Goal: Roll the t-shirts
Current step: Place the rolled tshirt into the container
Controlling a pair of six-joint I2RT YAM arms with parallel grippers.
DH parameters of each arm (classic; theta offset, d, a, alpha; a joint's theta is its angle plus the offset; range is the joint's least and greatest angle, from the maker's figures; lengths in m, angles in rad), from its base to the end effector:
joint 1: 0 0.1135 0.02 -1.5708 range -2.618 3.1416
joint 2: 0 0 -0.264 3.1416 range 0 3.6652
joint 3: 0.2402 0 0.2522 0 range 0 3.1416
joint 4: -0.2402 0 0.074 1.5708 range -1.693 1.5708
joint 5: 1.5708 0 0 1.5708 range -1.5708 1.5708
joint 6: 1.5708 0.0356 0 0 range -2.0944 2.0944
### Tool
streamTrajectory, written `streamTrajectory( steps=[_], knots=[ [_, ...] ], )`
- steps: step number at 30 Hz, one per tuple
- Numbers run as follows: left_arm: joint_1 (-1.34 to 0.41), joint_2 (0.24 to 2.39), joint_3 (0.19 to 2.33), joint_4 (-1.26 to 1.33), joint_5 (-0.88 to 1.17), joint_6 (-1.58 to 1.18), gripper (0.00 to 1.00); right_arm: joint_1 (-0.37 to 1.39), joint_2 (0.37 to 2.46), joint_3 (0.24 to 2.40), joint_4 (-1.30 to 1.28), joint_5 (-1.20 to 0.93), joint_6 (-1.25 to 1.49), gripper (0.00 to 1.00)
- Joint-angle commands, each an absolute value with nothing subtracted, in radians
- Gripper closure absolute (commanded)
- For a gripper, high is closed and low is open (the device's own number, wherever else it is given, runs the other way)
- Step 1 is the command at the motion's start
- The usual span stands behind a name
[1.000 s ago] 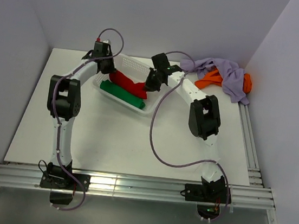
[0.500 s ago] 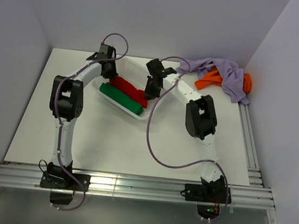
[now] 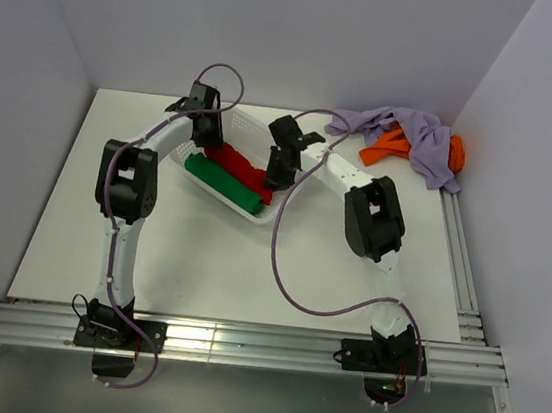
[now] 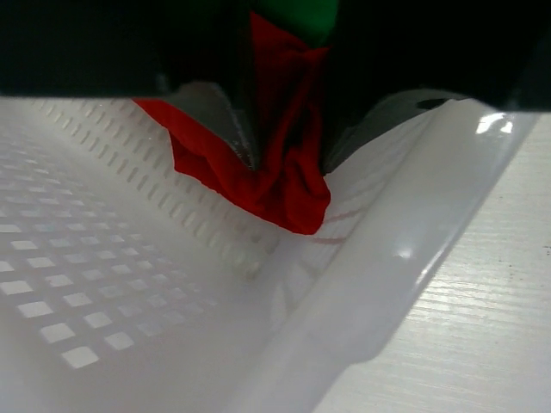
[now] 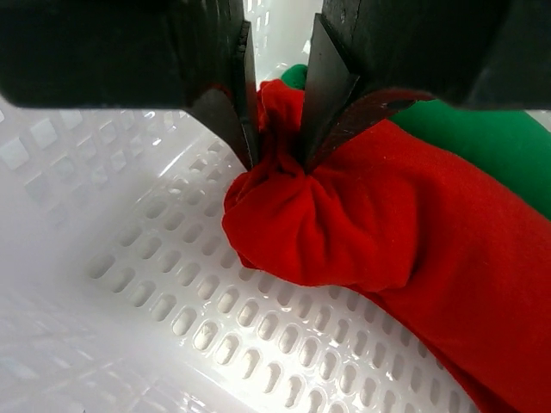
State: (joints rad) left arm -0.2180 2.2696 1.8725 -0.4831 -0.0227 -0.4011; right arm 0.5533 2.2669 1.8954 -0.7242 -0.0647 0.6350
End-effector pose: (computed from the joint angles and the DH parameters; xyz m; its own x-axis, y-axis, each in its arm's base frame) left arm 0.4969 -0.1092 0.1917 -0.7718 -0.2288 -0.5933 -0.1078 0.9666 -0.2326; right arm 0.4152 0.2591 0.1857 -0.9351 0.1182 -0.3342 0.0064 0.9482 0.3176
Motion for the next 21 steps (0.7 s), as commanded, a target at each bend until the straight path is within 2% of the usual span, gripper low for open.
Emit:
streamTrajectory(
  steps=[1,4,8,9,14,16,19,21],
  knots=[
    [-0.192,2.272,1.890,-0.511,-0.028,-0.402,0.59,0.555,2.201,1.855,-0.793,-0.025,0.627,0.67],
    [-0.181,2.240,1.881,-0.491,-0.008,-0.411,0.49,0.552,2.175,1.861,-0.792,-0.012,0.637,0.66],
    [-0.169,2.243,1.920,-0.518,0.011,-0.410,0.48,0.545,2.161,1.876,-0.805,-0.012,0.641,0.59],
    [-0.166,2.246,1.940,-0.535,0.005,-0.408,0.48,0.543,2.158,1.876,-0.807,-0.011,0.640,0.53],
    [-0.156,2.241,1.965,-0.555,-0.027,-0.414,0.47,0.541,2.132,1.858,-0.801,-0.008,0.643,0.52],
    [-0.152,2.232,1.959,-0.551,-0.032,-0.419,0.47,0.537,2.126,1.847,-0.792,-0.012,0.643,0.55],
    [-0.146,2.229,1.953,-0.548,-0.035,-0.420,0.49,0.532,2.121,1.842,-0.784,-0.020,0.643,0.67],
    [-0.144,2.232,1.953,-0.552,-0.038,-0.422,0.58,0.531,2.131,1.844,-0.784,-0.028,0.643,0.73]
  ],
)
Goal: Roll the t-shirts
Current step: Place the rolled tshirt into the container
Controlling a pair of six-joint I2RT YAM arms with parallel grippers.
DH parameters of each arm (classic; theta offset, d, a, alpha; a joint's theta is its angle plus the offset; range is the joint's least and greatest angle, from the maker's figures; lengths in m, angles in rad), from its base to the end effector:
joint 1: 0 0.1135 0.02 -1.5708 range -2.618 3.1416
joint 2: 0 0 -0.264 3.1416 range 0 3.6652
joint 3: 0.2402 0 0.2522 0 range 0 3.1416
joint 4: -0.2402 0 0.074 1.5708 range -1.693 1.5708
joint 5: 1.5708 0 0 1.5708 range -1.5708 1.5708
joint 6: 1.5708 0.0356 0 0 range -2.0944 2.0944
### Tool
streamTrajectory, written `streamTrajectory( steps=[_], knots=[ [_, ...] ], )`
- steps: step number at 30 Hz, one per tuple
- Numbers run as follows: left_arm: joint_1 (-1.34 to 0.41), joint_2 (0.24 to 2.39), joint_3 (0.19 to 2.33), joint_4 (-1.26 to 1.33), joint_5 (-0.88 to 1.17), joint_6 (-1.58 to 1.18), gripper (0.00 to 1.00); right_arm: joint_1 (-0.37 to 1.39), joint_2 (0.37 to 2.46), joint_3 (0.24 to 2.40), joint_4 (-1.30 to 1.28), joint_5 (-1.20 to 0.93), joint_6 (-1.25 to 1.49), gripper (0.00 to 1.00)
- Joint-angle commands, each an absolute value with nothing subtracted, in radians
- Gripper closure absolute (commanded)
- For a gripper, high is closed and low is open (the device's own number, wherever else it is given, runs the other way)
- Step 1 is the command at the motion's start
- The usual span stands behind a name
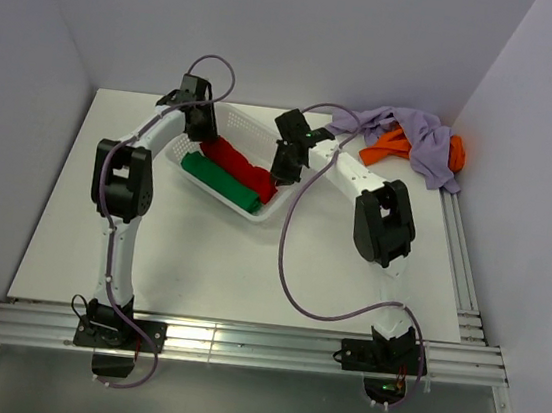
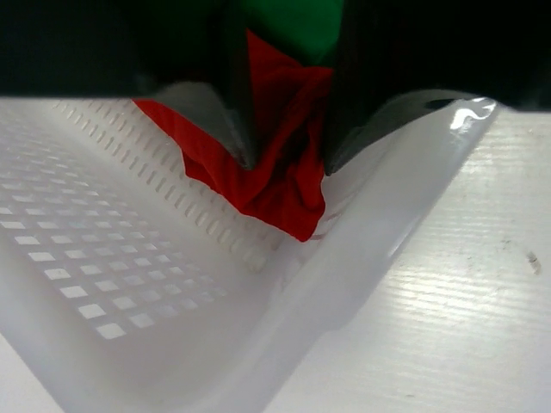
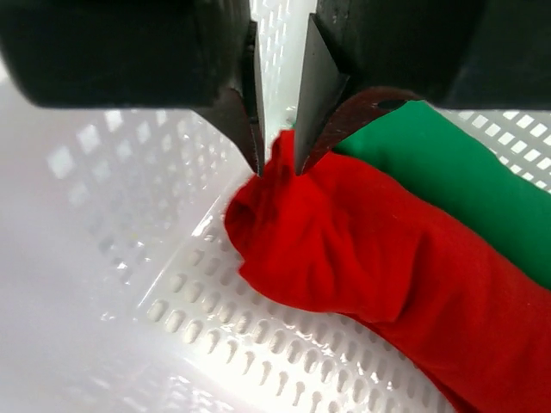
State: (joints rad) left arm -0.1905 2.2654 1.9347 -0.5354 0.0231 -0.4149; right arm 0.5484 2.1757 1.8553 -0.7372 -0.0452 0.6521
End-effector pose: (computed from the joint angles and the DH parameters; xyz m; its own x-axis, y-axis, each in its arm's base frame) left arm 0.5017 -0.0976 0.2101 -0.7668 -0.2625 -0.5857 -0.1148 0.9539 -0.2772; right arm 0.4048 0.2492 0.2150 -0.9184 0.1494 -0.3663 0.0222 0.9440 0.3292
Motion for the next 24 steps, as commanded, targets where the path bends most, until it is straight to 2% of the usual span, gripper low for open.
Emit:
streamTrajectory(
  steps=[1,2,3,17,20,21,24],
  knots=[
    [-0.143,2.238,1.954,-0.557,-0.040,-0.425,0.64,0.529,2.132,1.844,-0.790,-0.029,0.644,0.73],
    [-0.143,2.240,1.954,-0.563,-0.044,-0.426,0.72,0.529,2.137,1.848,-0.793,-0.031,0.644,0.73],
    [-0.141,2.238,1.954,-0.563,-0.048,-0.428,0.73,0.529,2.137,1.848,-0.792,-0.031,0.644,0.73],
    [-0.141,2.194,1.963,-0.552,-0.041,-0.436,0.69,0.522,2.120,1.894,-0.810,-0.026,0.632,0.74],
    [-0.141,2.183,1.959,-0.554,-0.067,-0.437,0.71,0.520,2.135,1.911,-0.828,-0.029,0.626,0.85],
    [-0.141,2.175,1.956,-0.551,-0.075,-0.436,0.73,0.520,2.135,1.910,-0.828,-0.031,0.627,0.93],
    [-0.143,2.158,1.948,-0.549,-0.092,-0.434,0.75,0.520,2.131,1.904,-0.822,-0.029,0.632,0.93]
  ],
)
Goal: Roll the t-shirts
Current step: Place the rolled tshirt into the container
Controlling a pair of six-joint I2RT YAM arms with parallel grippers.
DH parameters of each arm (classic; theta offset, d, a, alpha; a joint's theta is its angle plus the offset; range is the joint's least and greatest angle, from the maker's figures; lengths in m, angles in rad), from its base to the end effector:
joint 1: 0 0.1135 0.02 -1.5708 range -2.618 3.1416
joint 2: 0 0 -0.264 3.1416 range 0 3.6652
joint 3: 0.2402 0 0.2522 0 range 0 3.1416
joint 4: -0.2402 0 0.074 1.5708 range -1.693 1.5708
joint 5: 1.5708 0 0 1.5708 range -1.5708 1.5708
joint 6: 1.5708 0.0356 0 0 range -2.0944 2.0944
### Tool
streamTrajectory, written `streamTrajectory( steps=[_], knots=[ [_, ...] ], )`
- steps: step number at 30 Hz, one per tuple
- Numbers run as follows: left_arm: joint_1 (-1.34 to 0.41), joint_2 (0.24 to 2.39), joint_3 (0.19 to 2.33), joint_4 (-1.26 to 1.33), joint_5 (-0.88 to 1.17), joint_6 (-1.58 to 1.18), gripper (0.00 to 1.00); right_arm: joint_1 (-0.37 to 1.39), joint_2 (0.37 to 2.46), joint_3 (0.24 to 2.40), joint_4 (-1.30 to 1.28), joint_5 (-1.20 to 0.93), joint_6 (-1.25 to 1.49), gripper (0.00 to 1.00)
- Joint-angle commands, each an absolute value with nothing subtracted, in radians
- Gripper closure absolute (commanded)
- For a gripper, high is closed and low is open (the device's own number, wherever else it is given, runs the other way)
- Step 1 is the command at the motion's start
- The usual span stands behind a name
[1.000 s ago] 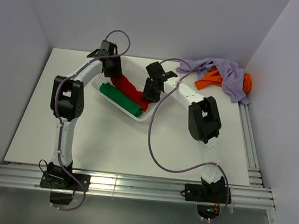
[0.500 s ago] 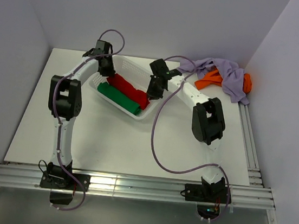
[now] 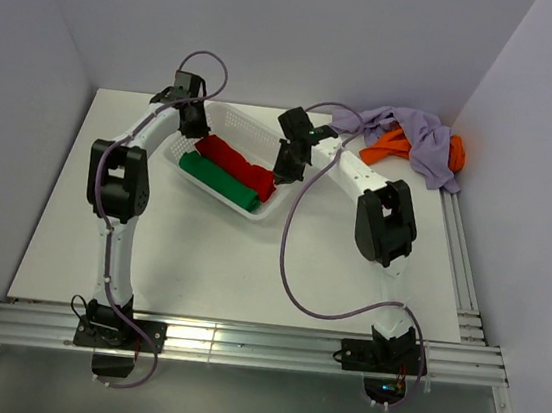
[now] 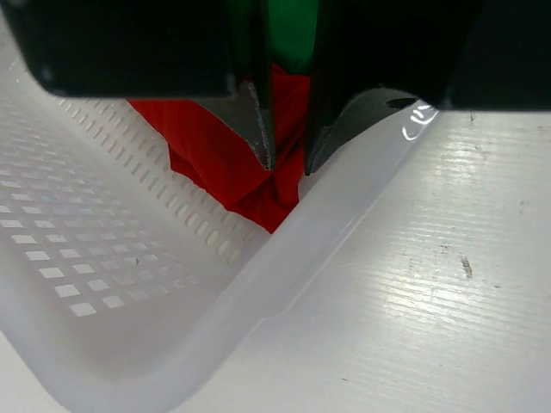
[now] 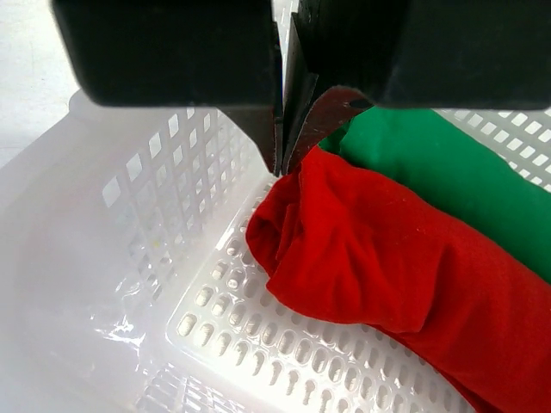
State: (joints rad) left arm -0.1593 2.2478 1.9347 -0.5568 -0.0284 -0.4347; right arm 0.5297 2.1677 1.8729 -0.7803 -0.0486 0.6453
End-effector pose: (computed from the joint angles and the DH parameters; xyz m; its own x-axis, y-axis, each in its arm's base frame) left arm 0.5013 -0.0795 0.2172 -0.7436 -0.3069 -0.5941 -0.1904 0.9488 -0.2519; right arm 0.4067 0.2401 0.2217 -0.9220 0.1563 -0.3543 0.0374 0.9466 0.3202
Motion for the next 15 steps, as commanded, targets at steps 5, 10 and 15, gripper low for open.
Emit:
streamTrajectory(
  steps=[5,10,15],
  knots=[
    [-0.143,2.128,1.934,-0.534,-0.077,-0.436,0.73,0.520,2.109,1.916,-0.828,-0.021,0.632,0.93],
    [-0.143,2.074,1.948,-0.523,-0.017,-0.452,0.69,0.512,2.053,1.963,-0.840,-0.044,0.641,0.91],
    [-0.152,1.987,1.953,-0.532,0.041,-0.475,0.66,0.494,2.004,2.053,-0.913,-0.049,0.660,0.77]
  ],
)
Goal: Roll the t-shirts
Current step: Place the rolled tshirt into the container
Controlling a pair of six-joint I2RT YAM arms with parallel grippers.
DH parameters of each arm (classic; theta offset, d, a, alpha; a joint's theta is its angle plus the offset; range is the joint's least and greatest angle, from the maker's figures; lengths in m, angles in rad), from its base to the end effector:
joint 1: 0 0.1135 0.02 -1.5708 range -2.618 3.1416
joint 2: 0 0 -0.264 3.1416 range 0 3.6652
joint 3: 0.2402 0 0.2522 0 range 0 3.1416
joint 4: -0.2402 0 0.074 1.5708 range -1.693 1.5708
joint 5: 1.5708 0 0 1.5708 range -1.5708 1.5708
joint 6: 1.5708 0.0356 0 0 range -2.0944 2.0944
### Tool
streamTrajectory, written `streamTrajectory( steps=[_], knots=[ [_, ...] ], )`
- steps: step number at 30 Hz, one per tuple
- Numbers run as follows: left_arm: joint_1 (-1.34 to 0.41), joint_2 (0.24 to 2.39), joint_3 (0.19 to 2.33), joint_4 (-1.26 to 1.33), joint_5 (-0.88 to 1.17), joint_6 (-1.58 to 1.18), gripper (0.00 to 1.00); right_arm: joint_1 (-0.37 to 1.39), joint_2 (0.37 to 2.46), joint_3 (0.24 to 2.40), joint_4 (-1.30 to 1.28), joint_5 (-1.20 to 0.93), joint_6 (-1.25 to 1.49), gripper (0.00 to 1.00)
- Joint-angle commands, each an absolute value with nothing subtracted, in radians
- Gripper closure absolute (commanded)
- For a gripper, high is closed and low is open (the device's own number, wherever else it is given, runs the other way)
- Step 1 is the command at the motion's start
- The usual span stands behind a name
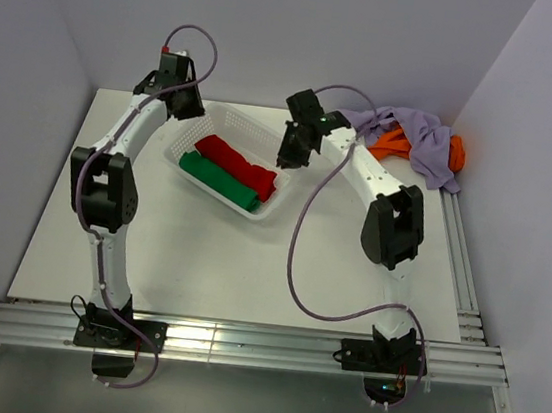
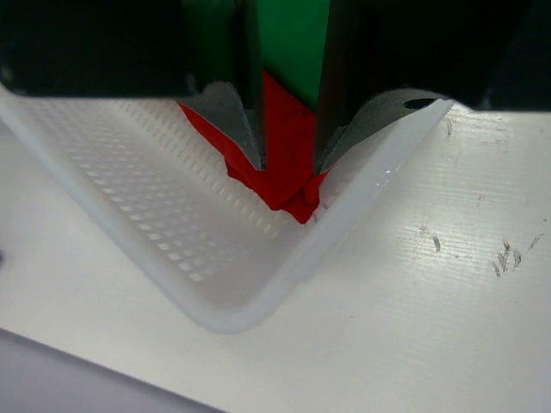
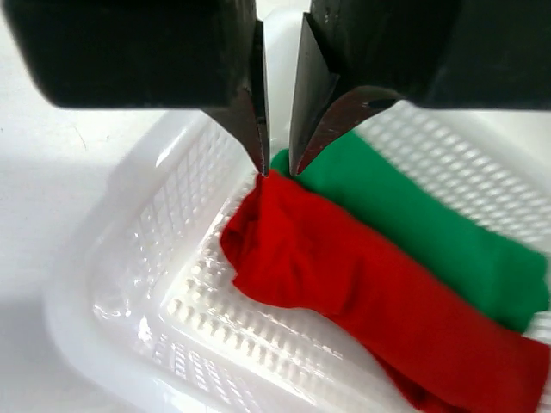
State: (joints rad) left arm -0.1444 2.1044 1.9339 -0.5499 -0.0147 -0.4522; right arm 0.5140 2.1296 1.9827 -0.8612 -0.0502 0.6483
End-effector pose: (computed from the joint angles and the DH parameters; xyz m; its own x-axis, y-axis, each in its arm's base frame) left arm 0.4832 -0.0697 0.2861 -0.6453 -0.3477 -0.6802 -0.1656 0.9329 -0.3197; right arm 0.4080 0.2324 0.2682 -0.8977 0.1857 -0.3996 0.0348 0.9339 0.3560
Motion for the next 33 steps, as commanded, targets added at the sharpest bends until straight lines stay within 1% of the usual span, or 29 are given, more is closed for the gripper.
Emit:
streamTrajectory(
  steps=[1,3,4,5,6,8,12,14,16,17,19,20,24,28,30,32,33],
  knots=[
    [-0.158,1.971,1.938,-0.535,0.049,-0.477,0.66,0.489,1.967,2.034,-0.919,-0.058,0.667,0.76],
    [-0.182,1.913,1.911,-0.538,0.060,-0.488,0.64,0.486,1.915,1.919,-0.908,-0.061,0.686,0.75],
    [-0.193,1.893,1.875,-0.538,0.072,-0.494,0.64,0.486,1.854,1.869,-0.881,-0.061,0.687,0.75],
    [-0.202,1.870,1.855,-0.538,0.074,-0.498,0.62,0.488,1.820,1.759,-0.862,-0.060,0.693,0.73],
    [-0.225,1.823,1.833,-0.538,0.077,-0.509,0.62,0.486,1.756,1.703,-0.832,-0.055,0.695,0.73],
    [-0.257,1.777,1.770,-0.541,0.080,-0.517,0.60,0.485,1.700,1.575,-0.819,-0.046,0.696,0.73],
    [-0.285,1.651,1.680,-0.554,0.087,-0.551,0.57,0.485,1.579,1.386,-0.766,-0.049,0.706,0.73],
    [-0.288,1.612,1.625,-0.551,0.090,-0.560,0.56,0.485,1.559,1.292,-0.739,-0.049,0.715,0.73],
    [-0.287,1.565,1.577,-0.551,0.084,-0.564,0.55,0.485,1.555,1.250,-0.709,-0.041,0.716,0.73],
    [-0.288,1.549,1.562,-0.552,0.089,-0.566,0.49,0.486,1.560,1.224,-0.697,-0.035,0.721,0.73],
    [-0.287,1.508,1.522,-0.548,0.095,-0.575,0.43,0.488,1.577,1.204,-0.666,-0.026,0.723,0.73],
    [-0.288,1.496,1.510,-0.546,0.100,-0.578,0.37,0.489,1.583,1.197,-0.660,-0.020,0.724,0.73],
    [-0.287,1.442,1.468,-0.535,0.118,-0.589,0.34,0.499,1.615,1.178,-0.628,-0.002,0.736,0.72],
    [-0.287,1.396,1.404,-0.506,0.138,-0.614,0.34,0.506,1.644,1.166,-0.597,-0.002,0.759,0.72],
    [-0.287,1.361,1.378,-0.497,0.141,-0.626,0.33,0.517,1.693,1.202,-0.597,0.005,0.773,0.72],
    [-0.287,1.333,1.359,-0.505,0.133,-0.621,0.33,0.540,1.742,1.282,-0.604,0.021,0.781,0.72],
    [-0.287,1.324,1.353,-0.517,0.123,-0.618,0.33,0.555,1.803,1.357,-0.610,0.011,0.788,0.72]
  ],
)
